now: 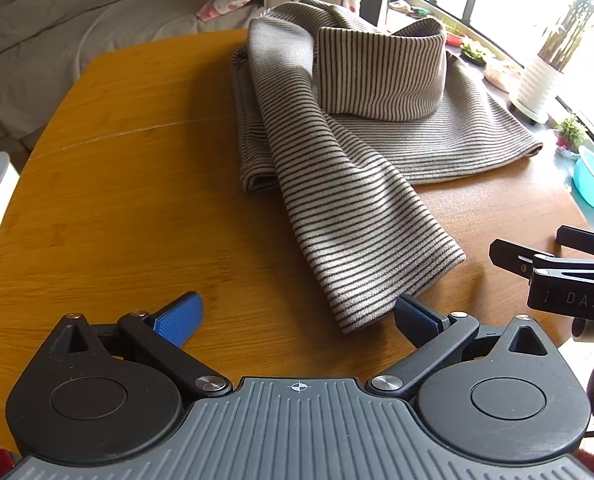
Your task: Fold clothes
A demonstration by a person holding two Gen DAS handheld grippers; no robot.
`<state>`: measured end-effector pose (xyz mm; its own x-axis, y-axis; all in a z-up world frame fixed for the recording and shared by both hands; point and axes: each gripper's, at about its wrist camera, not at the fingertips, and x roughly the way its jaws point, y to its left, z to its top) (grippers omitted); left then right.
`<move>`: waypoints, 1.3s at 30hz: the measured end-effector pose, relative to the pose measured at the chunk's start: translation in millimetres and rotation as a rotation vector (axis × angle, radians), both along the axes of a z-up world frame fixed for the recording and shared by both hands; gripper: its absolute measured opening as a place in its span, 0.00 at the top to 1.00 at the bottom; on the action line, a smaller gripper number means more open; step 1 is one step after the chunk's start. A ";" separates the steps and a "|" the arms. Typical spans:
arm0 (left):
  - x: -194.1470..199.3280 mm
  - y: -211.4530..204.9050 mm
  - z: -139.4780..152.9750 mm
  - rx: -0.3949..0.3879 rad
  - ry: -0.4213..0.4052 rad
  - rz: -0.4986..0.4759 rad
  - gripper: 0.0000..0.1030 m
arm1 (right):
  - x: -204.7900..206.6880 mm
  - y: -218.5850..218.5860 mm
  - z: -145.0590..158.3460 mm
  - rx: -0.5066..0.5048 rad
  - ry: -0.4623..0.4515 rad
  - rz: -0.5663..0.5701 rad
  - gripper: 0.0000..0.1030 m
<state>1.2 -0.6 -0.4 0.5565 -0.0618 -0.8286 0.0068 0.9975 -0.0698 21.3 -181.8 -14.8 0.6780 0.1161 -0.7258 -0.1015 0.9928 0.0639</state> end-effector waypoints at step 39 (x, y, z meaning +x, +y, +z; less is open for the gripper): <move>0.8 -0.1 -0.8 0.008 0.007 -0.004 0.00 | 4.5 4.8 -1.6 -0.041 -0.011 0.006 0.00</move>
